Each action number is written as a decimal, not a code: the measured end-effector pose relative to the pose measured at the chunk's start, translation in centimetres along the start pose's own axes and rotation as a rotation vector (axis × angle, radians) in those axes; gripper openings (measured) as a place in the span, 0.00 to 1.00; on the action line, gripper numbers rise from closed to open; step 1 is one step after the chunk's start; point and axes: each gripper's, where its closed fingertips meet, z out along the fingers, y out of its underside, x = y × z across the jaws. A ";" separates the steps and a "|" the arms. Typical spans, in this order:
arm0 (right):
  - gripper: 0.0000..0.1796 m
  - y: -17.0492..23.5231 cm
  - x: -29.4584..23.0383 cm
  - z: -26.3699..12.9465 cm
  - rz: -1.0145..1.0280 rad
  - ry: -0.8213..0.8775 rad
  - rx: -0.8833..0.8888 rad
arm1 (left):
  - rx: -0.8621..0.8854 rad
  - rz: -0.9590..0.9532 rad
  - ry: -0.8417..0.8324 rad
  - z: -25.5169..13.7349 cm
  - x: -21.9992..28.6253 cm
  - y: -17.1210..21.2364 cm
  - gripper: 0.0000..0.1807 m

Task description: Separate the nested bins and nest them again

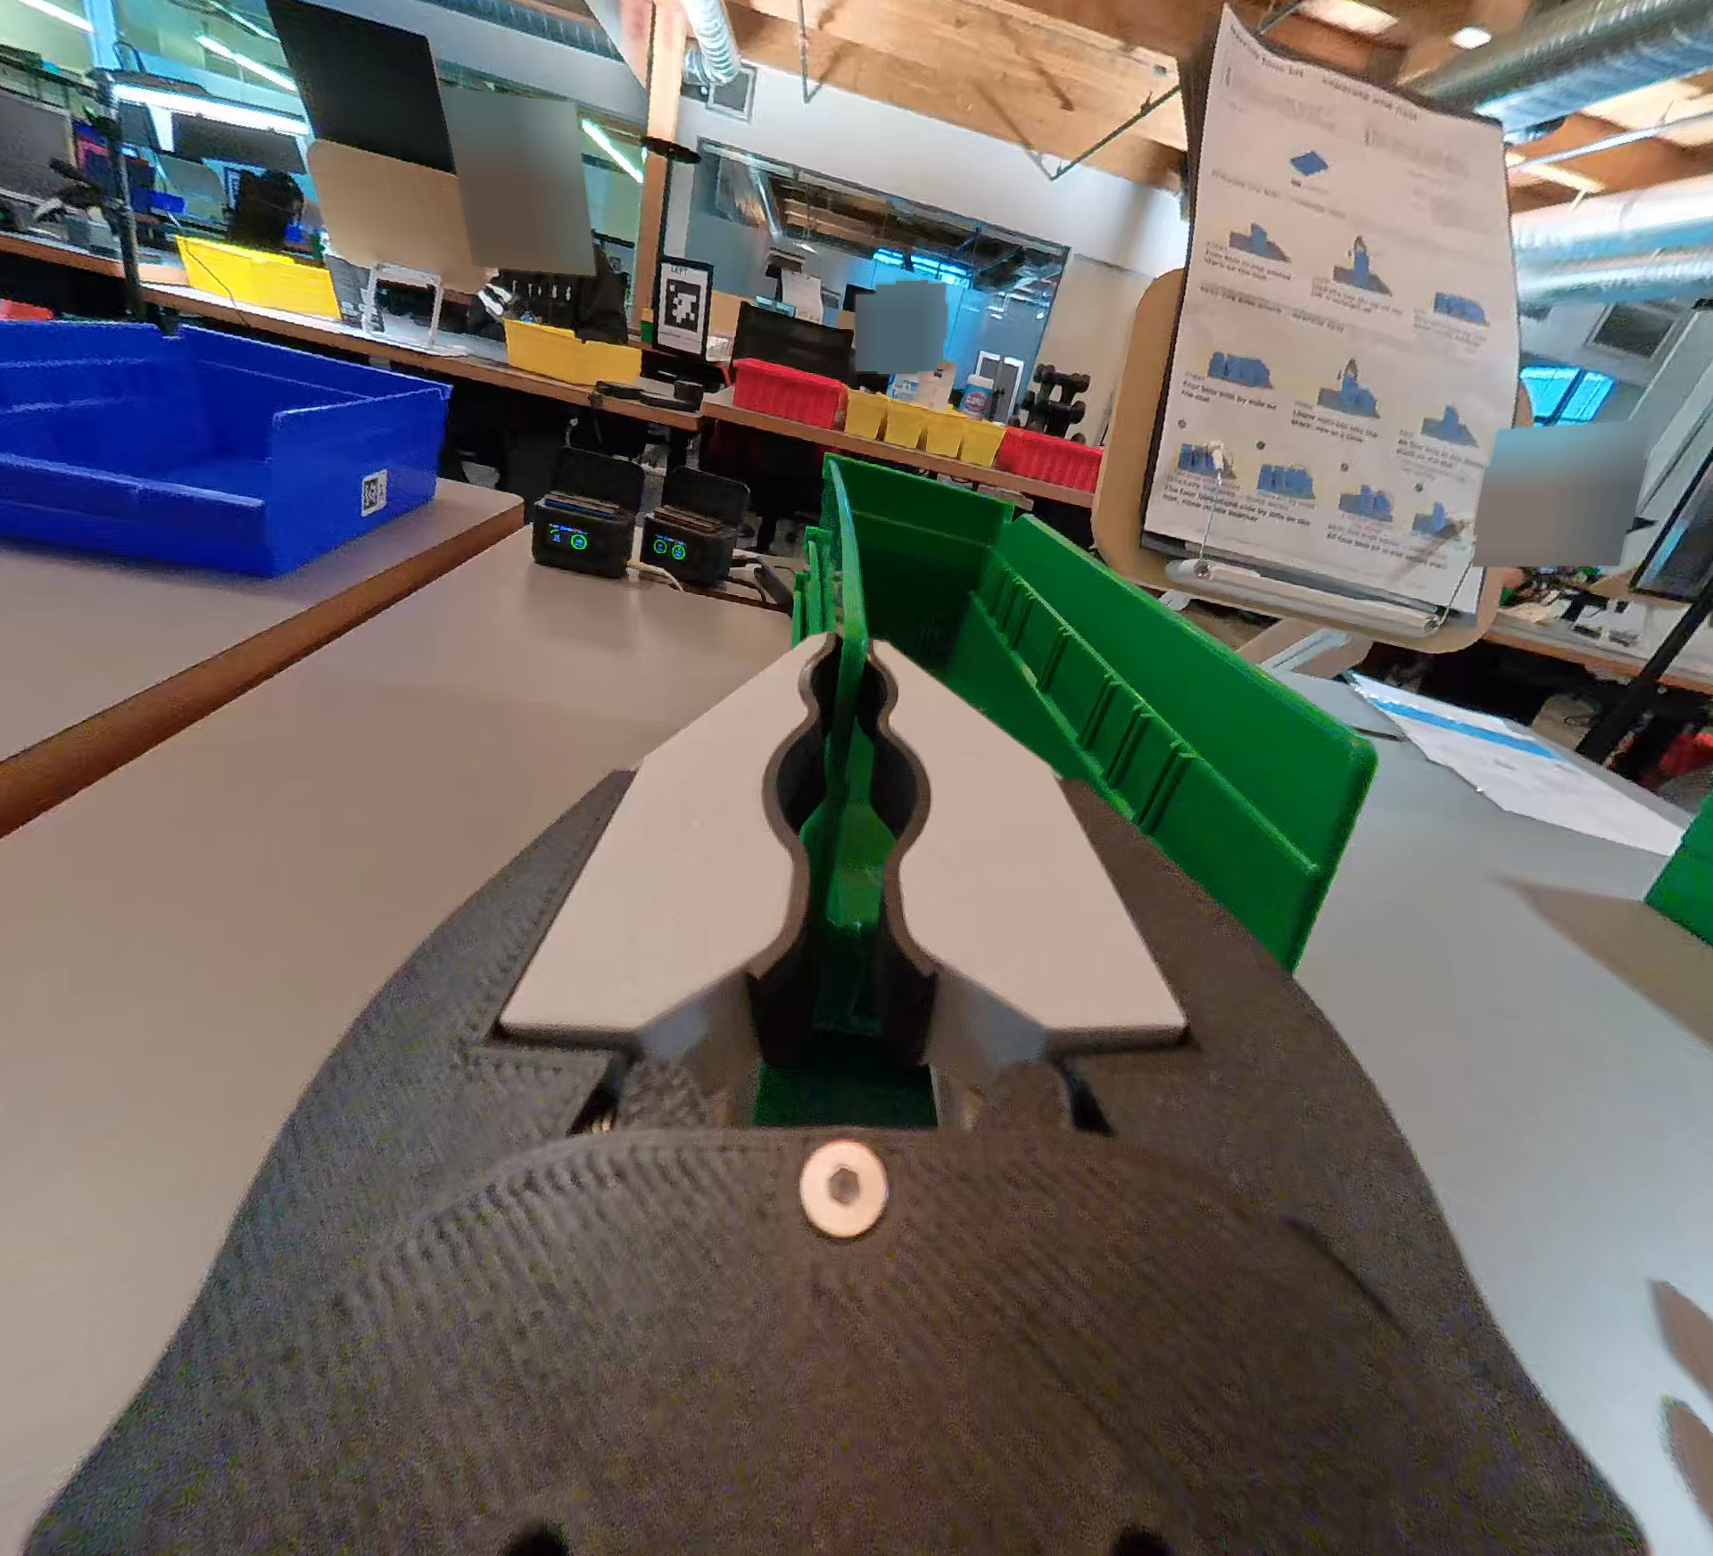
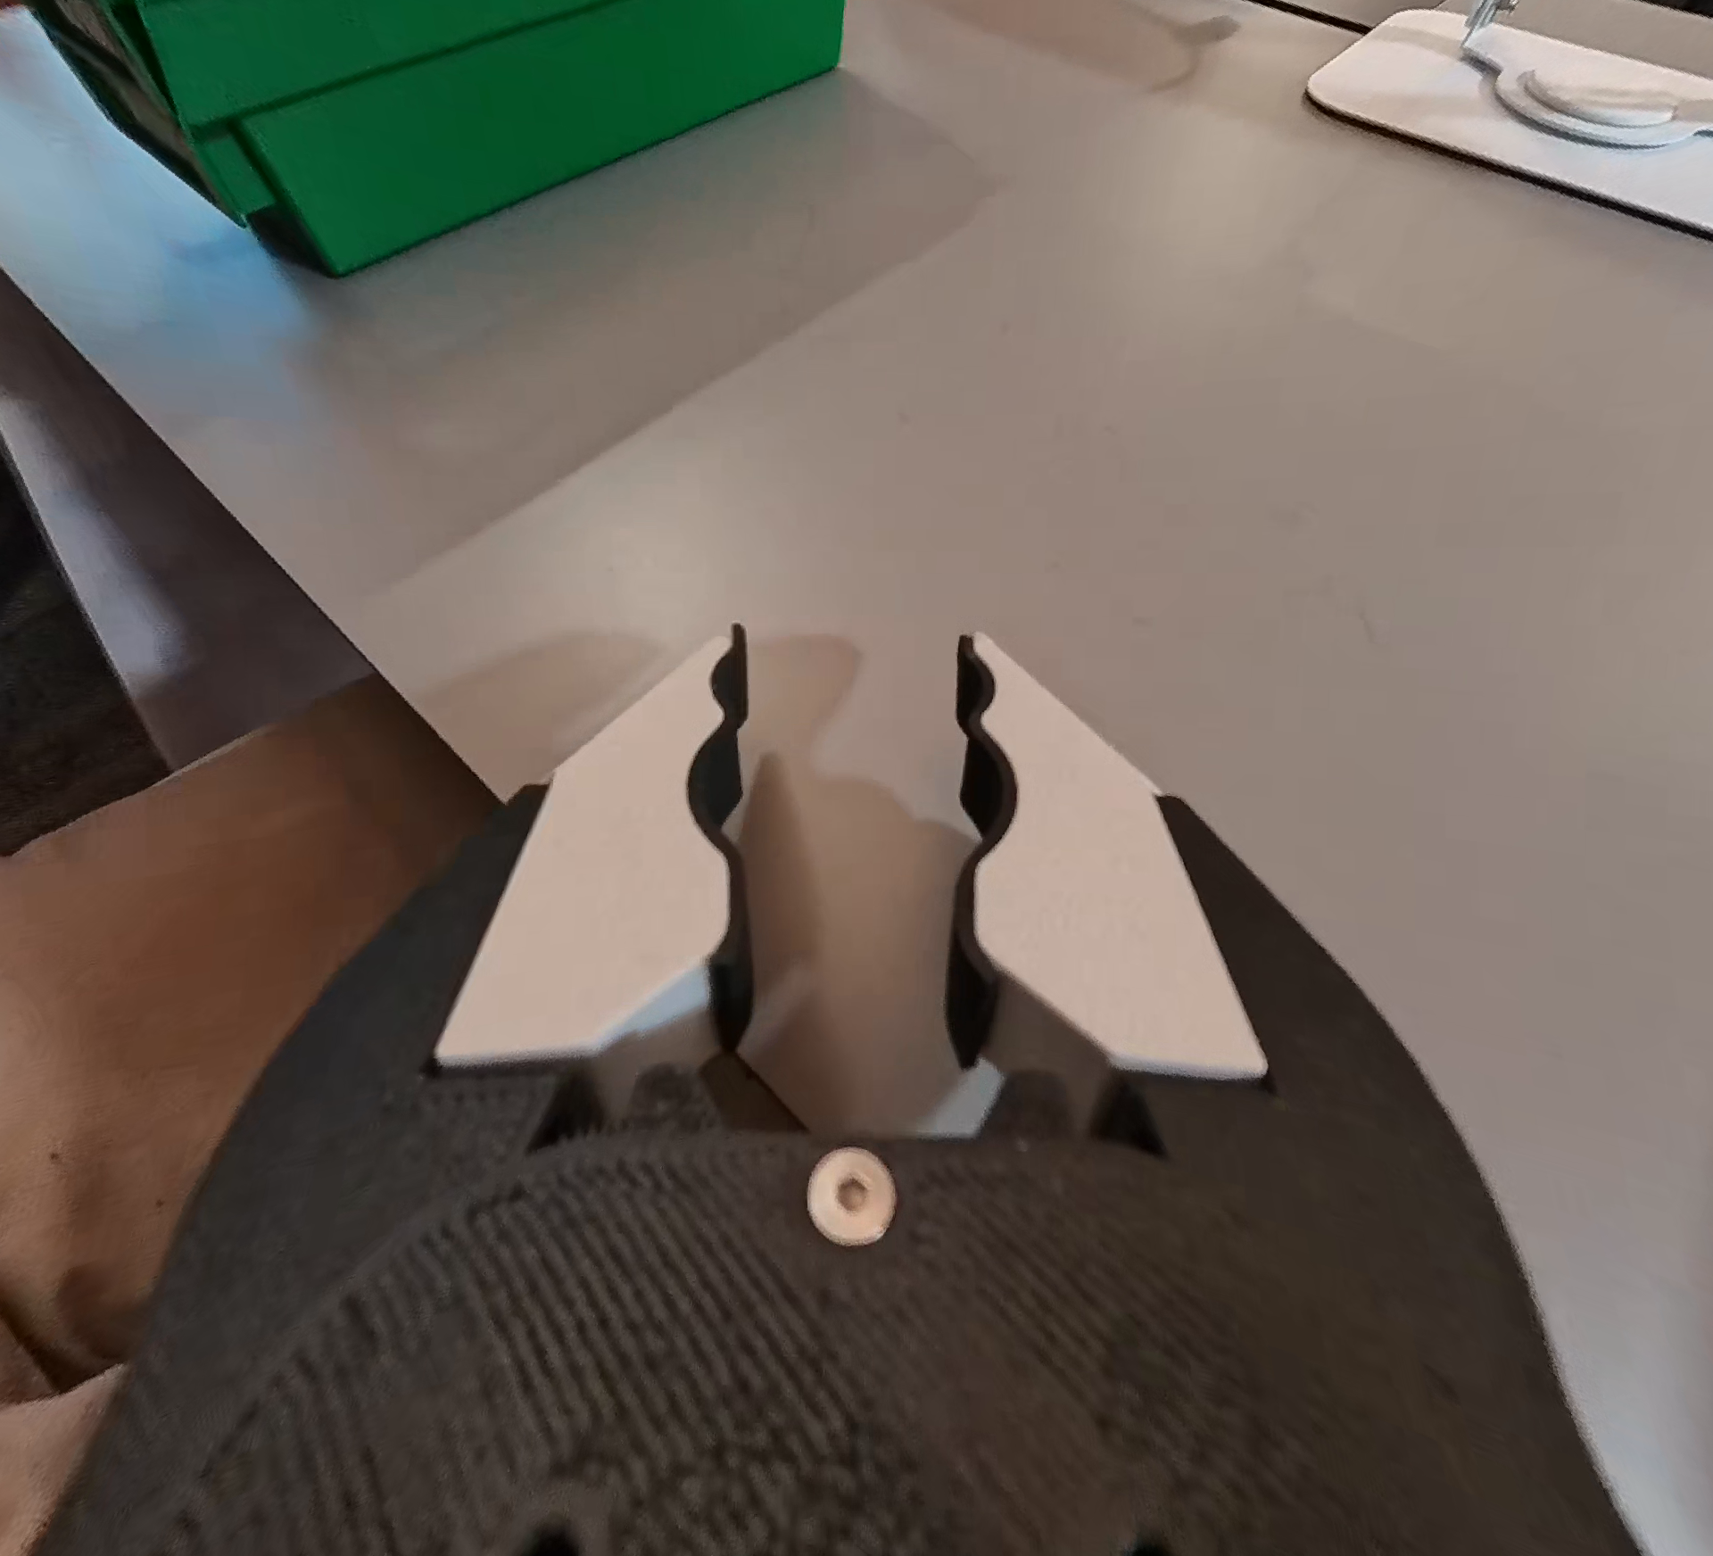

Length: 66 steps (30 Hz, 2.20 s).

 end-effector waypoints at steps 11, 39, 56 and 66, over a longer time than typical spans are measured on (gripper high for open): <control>0.24 0.0 0.0 0.1 -0.009 0.000 0.001 | 0.056 -0.108 0.005 -0.6 -0.5 -1.8 0.00; 0.39 -10.9 -7.7 -6.5 0.149 -0.255 0.530 | 0.162 0.026 0.242 -4.1 12.4 -6.6 0.00; 0.01 -7.4 -0.5 -5.4 0.502 0.009 0.393 | 0.022 0.303 0.616 -9.2 27.7 4.9 0.13; 0.00 -6.1 13.9 -10.2 0.339 0.330 0.429 | -0.026 0.201 0.693 -10.2 27.5 6.1 0.09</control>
